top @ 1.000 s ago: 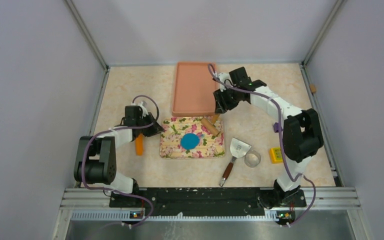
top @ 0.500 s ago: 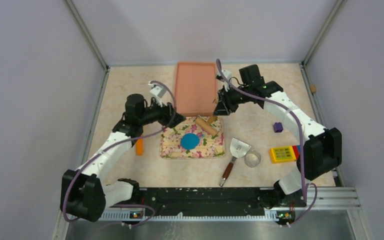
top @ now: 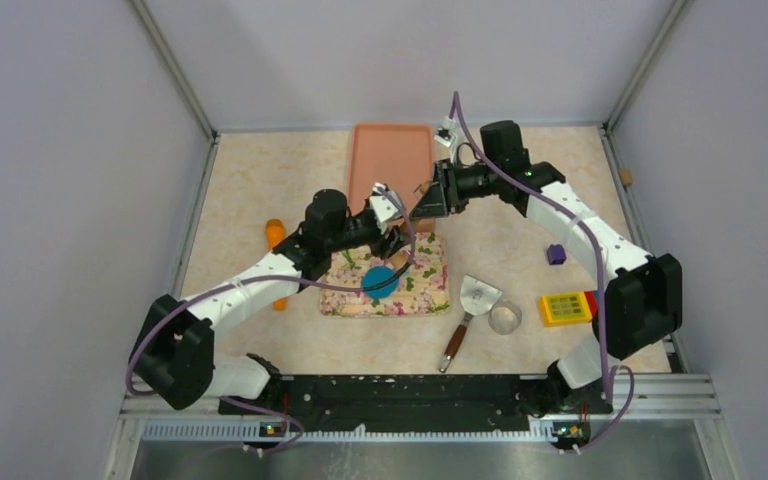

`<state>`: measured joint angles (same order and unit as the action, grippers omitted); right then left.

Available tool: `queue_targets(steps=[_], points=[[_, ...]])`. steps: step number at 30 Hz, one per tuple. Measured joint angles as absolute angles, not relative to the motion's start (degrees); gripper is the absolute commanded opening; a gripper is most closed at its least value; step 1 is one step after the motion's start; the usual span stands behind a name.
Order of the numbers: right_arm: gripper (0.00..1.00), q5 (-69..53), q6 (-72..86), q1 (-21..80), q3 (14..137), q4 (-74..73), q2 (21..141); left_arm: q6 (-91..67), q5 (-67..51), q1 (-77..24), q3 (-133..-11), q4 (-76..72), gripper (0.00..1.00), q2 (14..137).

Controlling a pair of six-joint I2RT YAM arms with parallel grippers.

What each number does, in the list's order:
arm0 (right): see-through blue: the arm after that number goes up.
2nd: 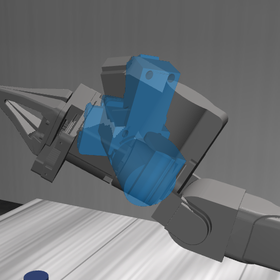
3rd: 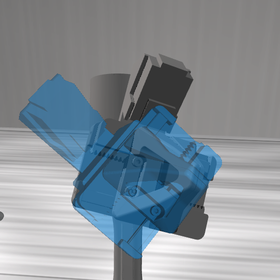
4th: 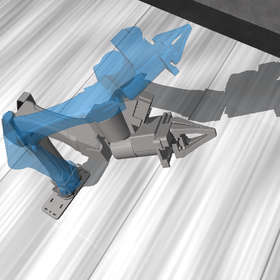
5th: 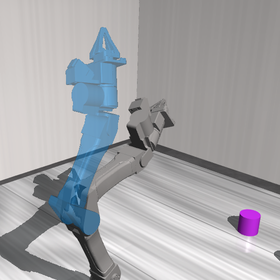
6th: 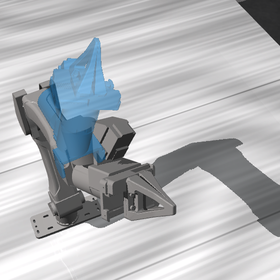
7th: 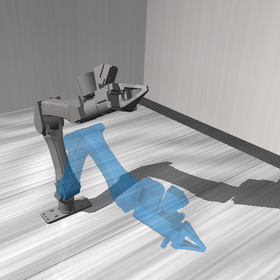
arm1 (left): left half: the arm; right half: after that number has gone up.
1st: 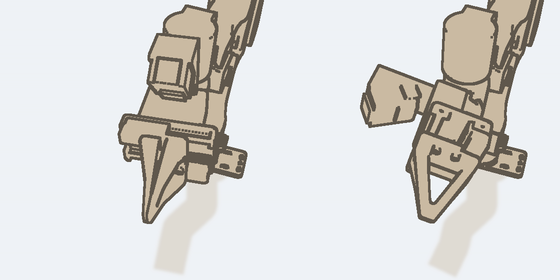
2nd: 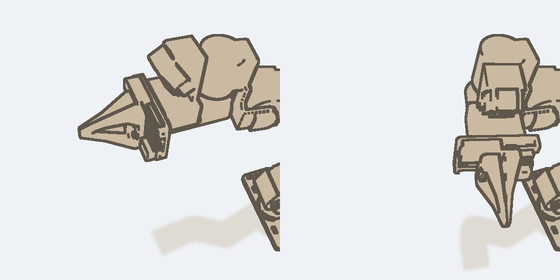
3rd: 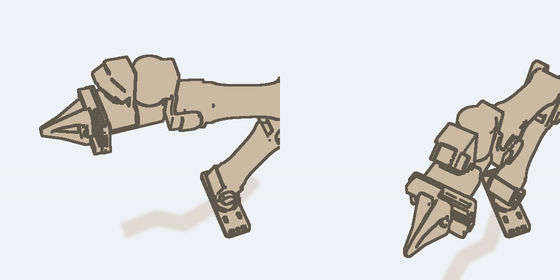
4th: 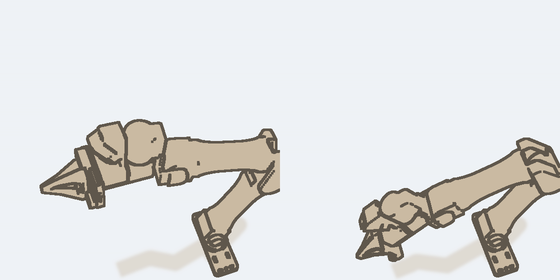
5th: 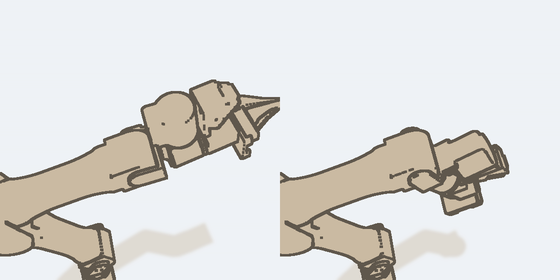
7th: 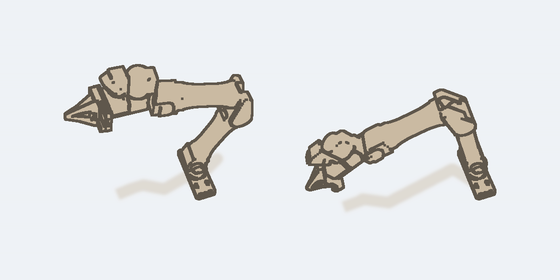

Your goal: Roll out the dumpling wrappers from the dough

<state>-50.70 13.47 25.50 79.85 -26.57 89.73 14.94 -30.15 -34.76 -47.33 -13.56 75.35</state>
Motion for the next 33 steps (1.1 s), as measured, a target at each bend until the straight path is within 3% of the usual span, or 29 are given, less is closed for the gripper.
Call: queue_targets(steps=[7,10,14,20,23,27,30,33], points=[[0.0,-50.61,15.55,25.17,79.68,-24.64,89.86,16.53,-28.01,-35.68,-48.75,-14.09,0.02,76.69],[0.22,-50.76,15.03,25.06,79.59,-25.69,89.86,17.23,-28.53,-35.75,-48.86,-13.26,0.0,76.75],[0.41,-51.99,10.74,24.95,82.91,-33.41,91.72,20.25,-30.59,-35.66,-49.23,-10.87,0.0,76.75],[0.49,-56.25,6.44,24.95,86.48,-42.09,94.7,25.61,-33.63,-35.29,-50.59,-5.3,0.0,76.75],[0.5,-57.47,6.44,24.95,86.48,-43.22,95.29,26.55,-34.37,-35.33,-50.92,-3.79,0.0,76.77],[0.4,-57.98,6.72,25.02,86.48,-43.07,95.39,26.61,-34.7,-35.35,-51.68,-2.68,0.0,76.79],[0.38,-56.69,6.98,25.12,86.48,-43.11,95.39,26.48,-34.52,-35.35,-52.01,-2.39,0.0,76.97],[0.16,-54.5,6.76,25.21,86.3,-43.38,95.39,26.11,-33.95,-35.42,-52.31,-2.31,0.0,77.78]])
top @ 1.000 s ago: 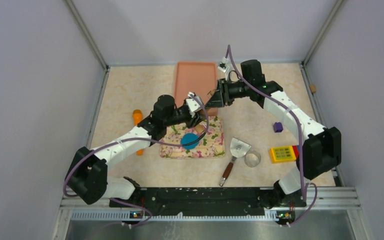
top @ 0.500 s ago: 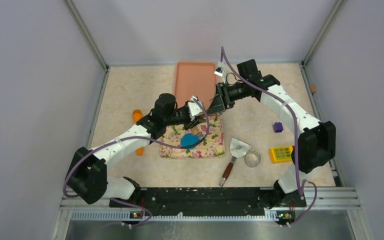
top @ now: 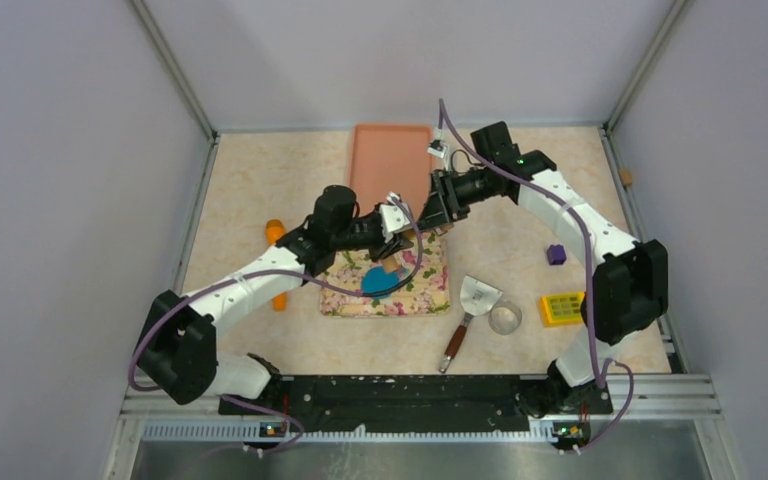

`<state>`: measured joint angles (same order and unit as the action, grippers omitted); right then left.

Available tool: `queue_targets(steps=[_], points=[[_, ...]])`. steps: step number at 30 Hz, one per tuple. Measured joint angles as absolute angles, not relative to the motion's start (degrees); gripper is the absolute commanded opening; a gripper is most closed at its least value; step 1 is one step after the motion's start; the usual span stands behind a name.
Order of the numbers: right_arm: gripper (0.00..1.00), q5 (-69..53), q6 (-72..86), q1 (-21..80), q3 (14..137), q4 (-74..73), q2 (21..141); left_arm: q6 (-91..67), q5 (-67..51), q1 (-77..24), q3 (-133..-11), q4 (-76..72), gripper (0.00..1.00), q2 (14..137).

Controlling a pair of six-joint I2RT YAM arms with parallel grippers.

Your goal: Roll out the dumpling wrappers from the dough

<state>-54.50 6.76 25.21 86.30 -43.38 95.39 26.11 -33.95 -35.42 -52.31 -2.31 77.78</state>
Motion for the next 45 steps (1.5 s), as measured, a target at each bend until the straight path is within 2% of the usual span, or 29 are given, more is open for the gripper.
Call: queue_targets(steps=[2,5,7,8,11,15,17,23,33,36,39,45], points=[[0.0,-53.52,6.44,25.41,86.08,-43.62,95.39,25.71,-33.76,-35.55,-52.34,-2.11,0.0,78.17],[0.0,-51.81,6.39,25.58,85.8,-44.14,95.37,25.34,-33.32,-35.79,-52.31,-1.85,0.02,78.35],[0.0,-51.13,5.76,25.71,85.76,-44.23,95.37,24.95,-32.73,-35.94,-52.31,-1.72,0.31,78.39],[0.0,-50.83,5.43,25.76,85.76,-44.18,95.37,24.56,-32.03,-36.01,-52.31,-1.67,0.42,78.39],[0.0,-49.3,3.05,25.87,85.8,-44.71,95.37,22.24,-28.6,-36.27,-52.27,-1.3,0.6,78.04],[0.0,-46.35,-0.05,25.89,85.76,-46.3,95.37,15.77,-25.47,-32.34,-49.8,0.4,0.75,72.47],[0.0,-45.89,-1.04,26.0,85.45,-46.68,95.39,10.63,-23.07,-28.29,-46.81,1.98,0.77,67.53],[0.0,-44.82,-2.15,28.51,82.85,-45.28,96.38,-8.67,-14.9,-13.85,-38.72,10.28,0.72,59.53],[0.0,-43.55,-1.3,32.01,82.15,-39.83,104.14,-23.24,-16.12,-5.08,-34.89,15.92,0.61,72.18],[0.0,-42.19,-0.36,32.01,82.13,-39.13,105.86,-25.45,-17.41,-4.62,-34.09,14.79,0.54,74.06],[0.0,-41.04,1.1,32.01,82.13,-38.5,106.89,-26.98,-18.65,-4.58,-33.36,12.67,0.4,76.42],[0.0,-39.42,4.8,32.16,83.48,-39.38,108.97,-29.61,-22.37,-4.47,-33.23,7.53,0.22,80.68]])
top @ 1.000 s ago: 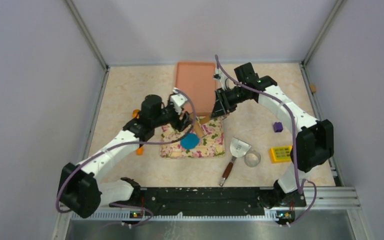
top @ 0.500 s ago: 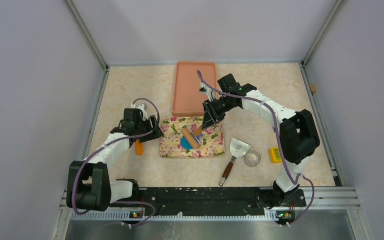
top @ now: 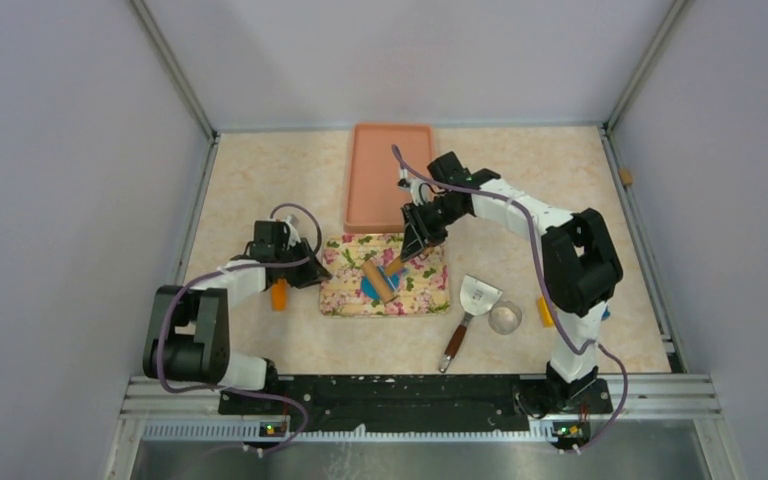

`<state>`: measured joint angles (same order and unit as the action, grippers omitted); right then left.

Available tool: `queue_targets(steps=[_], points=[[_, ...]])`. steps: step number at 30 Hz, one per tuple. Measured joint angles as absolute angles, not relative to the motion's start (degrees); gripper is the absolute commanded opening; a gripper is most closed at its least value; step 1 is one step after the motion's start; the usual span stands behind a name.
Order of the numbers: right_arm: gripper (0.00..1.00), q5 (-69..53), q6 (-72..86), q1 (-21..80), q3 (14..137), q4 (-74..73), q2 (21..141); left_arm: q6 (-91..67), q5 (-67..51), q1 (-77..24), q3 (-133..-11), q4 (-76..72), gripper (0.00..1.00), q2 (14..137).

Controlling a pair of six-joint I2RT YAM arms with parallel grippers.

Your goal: Roll out the dumpling wrappers from the dough

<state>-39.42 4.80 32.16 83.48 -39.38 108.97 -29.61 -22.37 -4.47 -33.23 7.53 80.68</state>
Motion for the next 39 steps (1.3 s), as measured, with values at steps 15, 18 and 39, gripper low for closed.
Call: queue_targets(steps=[15,18,39], points=[[0.0,-42.52,10.68,34.3,88.55,-40.6,118.45,-30.39,-24.93,-3.64,-32.58,3.92,0.06,82.65],[0.0,-43.86,11.07,34.79,90.19,-40.42,119.81,-30.37,-25.08,-3.64,-32.47,3.64,0.06,82.65],[0.0,-31.44,-27.03,41.76,118.76,-61.63,111.61,-30.7,-25.93,-4.23,-35.97,4.54,0.0,86.17]])
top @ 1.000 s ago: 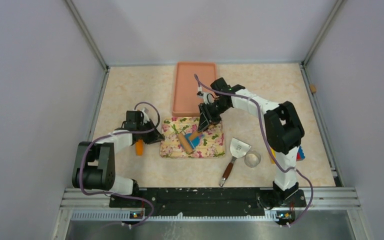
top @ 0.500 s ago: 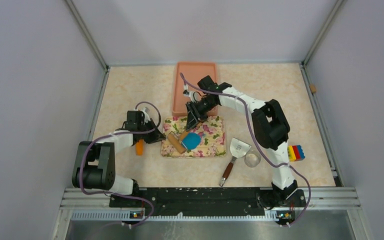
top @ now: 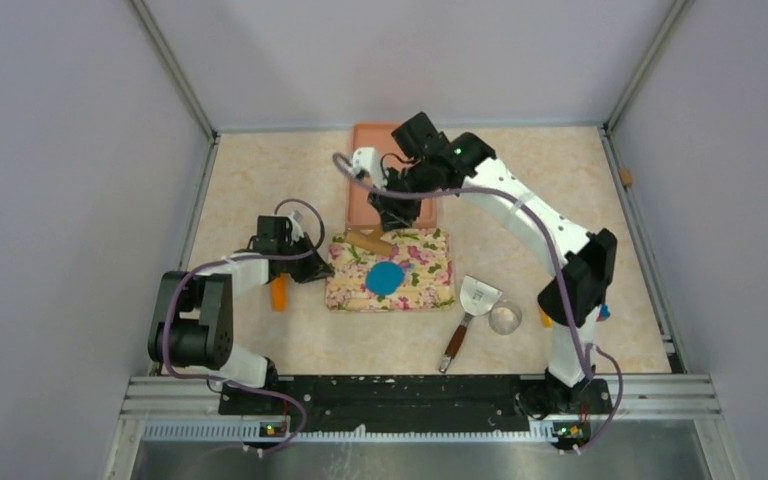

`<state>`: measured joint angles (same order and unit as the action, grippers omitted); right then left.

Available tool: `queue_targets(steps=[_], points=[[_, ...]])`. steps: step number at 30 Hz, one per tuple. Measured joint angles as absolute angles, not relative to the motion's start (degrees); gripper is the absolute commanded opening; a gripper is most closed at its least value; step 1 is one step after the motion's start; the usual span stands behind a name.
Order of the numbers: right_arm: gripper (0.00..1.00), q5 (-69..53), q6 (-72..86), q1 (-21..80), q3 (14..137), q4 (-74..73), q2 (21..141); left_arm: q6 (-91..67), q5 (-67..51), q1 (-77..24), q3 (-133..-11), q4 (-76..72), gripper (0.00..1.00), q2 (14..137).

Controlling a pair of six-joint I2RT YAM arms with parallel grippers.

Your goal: Roll out the dumpling wrappers from the dough

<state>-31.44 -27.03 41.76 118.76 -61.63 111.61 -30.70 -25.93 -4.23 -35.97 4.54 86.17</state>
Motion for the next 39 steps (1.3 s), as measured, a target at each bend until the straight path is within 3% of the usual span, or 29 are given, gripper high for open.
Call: queue_targets(steps=[7,14,33,39], points=[[0.0,-8.38,-48.58,57.36,96.64,-58.98,97.17,-31.0,-26.04,-4.21,-36.21,4.58,0.0,86.5],[0.0,-0.64,-57.17,59.99,93.21,-55.33,97.03,-31.44,-25.96,-4.14,-36.32,4.78,0.0,86.54],[0.0,-1.37,-61.71,60.05,84.29,-46.83,99.79,-31.62,-25.76,-4.1,-36.38,4.93,0.0,86.54],[0.0,-0.14,-65.41,58.65,86.54,-42.87,104.68,-31.64,-25.71,-4.1,-36.42,4.95,0.0,86.63]])
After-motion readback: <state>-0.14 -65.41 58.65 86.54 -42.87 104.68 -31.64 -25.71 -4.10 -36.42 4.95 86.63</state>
